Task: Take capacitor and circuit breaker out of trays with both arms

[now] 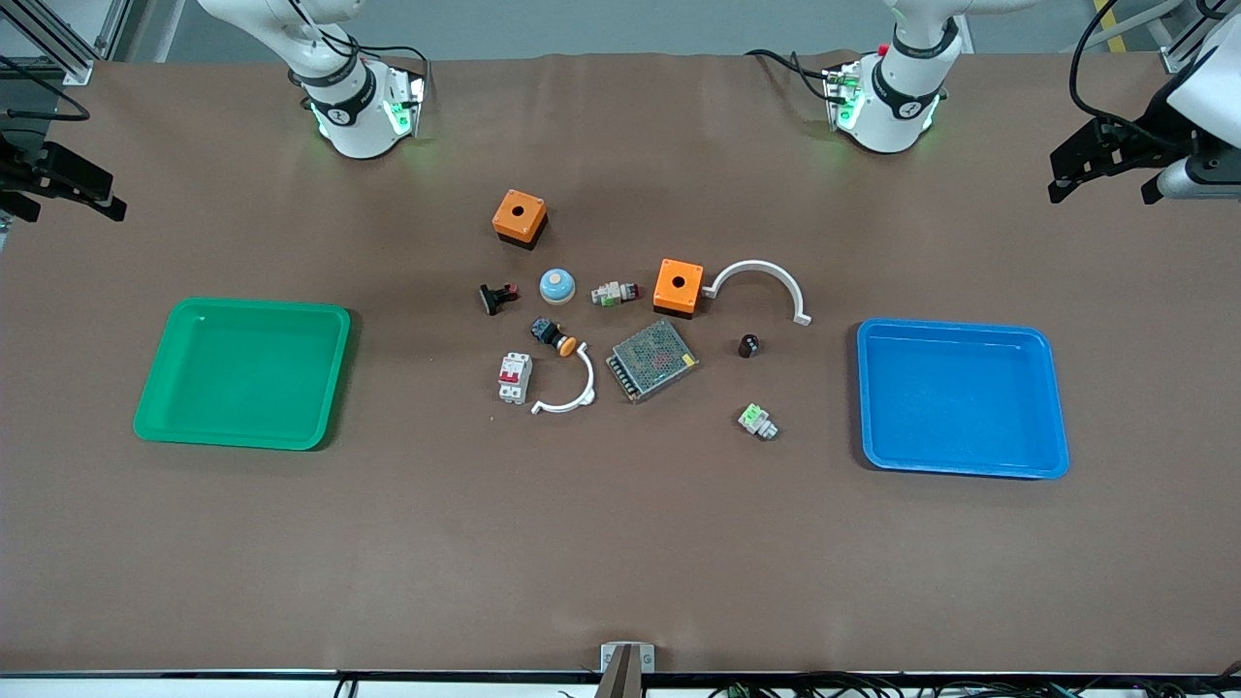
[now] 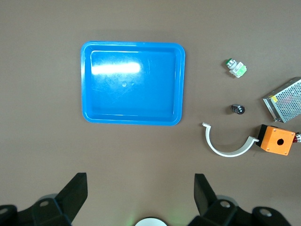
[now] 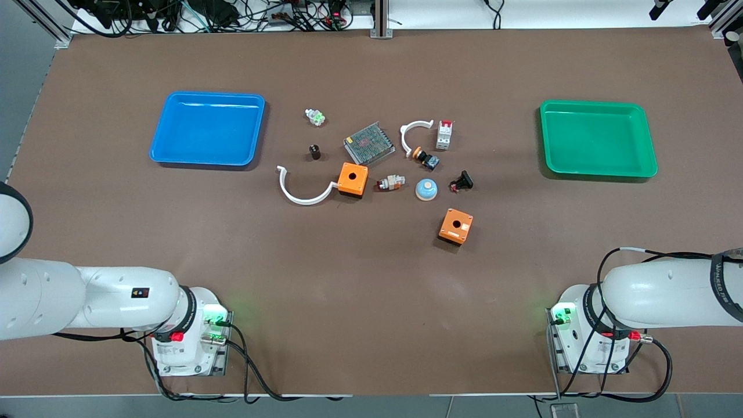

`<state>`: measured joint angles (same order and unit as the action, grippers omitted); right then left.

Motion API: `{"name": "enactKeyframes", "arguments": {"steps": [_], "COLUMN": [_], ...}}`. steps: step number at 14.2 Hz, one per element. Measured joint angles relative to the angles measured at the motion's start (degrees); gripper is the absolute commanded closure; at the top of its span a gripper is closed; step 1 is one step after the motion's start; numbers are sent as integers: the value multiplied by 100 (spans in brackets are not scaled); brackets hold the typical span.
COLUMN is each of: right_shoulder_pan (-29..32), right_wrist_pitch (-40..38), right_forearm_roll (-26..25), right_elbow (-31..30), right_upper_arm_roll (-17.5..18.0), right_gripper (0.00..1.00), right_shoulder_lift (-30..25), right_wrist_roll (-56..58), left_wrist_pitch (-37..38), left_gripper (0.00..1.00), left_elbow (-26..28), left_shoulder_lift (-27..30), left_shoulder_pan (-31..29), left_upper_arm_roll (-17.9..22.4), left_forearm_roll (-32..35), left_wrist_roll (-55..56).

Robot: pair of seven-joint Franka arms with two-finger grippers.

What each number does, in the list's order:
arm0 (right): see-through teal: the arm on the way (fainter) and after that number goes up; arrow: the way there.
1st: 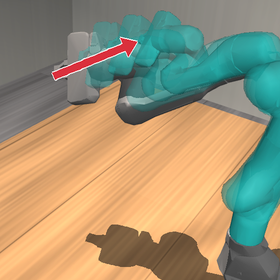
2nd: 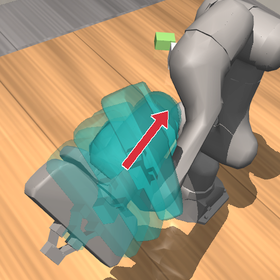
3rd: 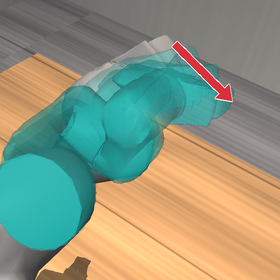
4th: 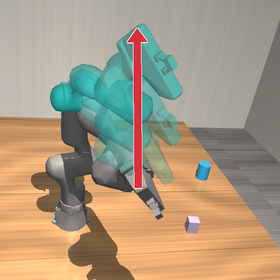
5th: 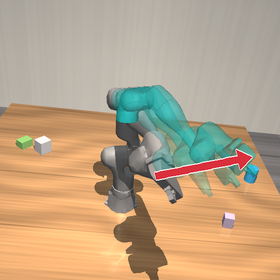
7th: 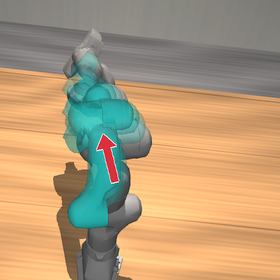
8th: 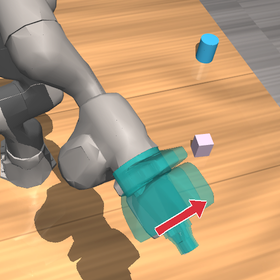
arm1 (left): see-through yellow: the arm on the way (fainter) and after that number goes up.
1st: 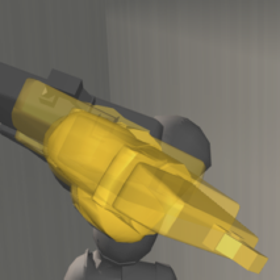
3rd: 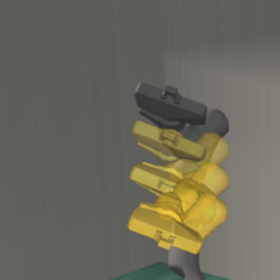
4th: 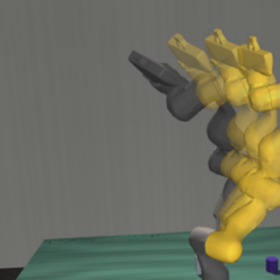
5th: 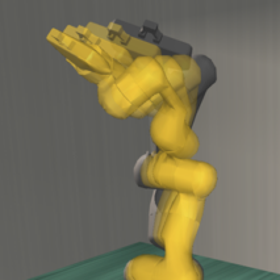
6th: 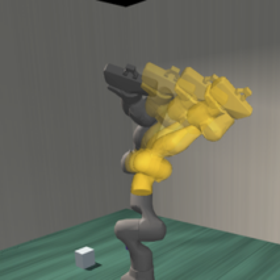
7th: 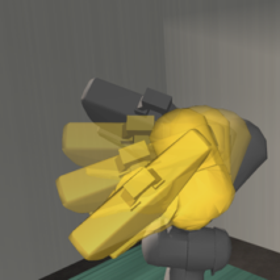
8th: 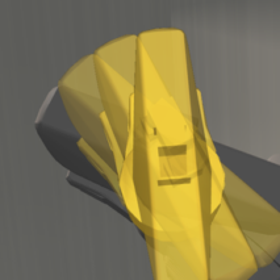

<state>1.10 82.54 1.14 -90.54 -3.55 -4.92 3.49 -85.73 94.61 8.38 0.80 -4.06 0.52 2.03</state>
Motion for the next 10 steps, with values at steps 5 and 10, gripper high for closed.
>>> {"name": "enactKeyframes", "arguments": {"steps": [5,10], "right_shoulder_pan": [0,0], "right_wrist_pitch": [5,1], "right_forearm_roll": [20,48], "right_elbow": [0,0], "right_upper_arm_roll": [4,4], "right_gripper": [0,0], "right_shoulder_lift": [0,0], "right_wrist_roll": [6,6], "left_wrist_pitch": [0,0], "left_gripper": [0,0], "left_elbow": [-4,-11], "left_shoulder_lift": [-42,-42], "left_shoulder_pan": [-11,-22], "left_upper_arm_roll": [13,25], "left_forearm_roll": [0,0], "left_wrist_roll": [17,26]}}
